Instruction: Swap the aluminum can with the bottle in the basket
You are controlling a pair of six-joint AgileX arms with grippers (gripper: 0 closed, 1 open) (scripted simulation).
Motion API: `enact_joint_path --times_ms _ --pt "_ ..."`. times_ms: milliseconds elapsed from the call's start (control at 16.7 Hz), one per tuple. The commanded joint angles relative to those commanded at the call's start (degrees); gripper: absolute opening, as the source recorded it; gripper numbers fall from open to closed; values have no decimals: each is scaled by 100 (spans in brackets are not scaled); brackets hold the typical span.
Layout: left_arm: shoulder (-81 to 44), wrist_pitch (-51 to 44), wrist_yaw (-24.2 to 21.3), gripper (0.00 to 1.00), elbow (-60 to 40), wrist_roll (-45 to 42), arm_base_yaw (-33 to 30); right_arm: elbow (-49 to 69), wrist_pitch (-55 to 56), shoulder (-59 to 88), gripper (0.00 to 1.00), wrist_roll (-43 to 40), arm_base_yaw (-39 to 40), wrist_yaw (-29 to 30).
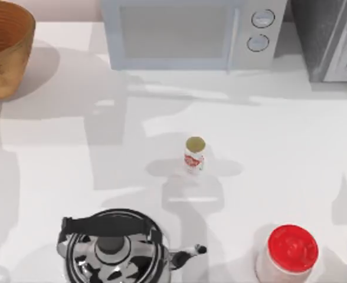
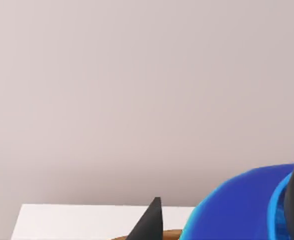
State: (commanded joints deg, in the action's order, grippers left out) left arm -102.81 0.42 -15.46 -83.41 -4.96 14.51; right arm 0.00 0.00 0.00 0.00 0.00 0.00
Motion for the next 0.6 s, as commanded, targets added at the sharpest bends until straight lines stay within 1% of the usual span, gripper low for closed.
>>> enact_joint_path --times_ms 300,540,600 --pt "-708 424 105 0 -222 57 -113 0 0 0 100 0 0 0" --pt "-748 459 119 0 -235 69 -130 0 0 0 100 0 0 0" --pt "-748 459 119 8 -235 69 -130 0 0 0 100 0 0 0"
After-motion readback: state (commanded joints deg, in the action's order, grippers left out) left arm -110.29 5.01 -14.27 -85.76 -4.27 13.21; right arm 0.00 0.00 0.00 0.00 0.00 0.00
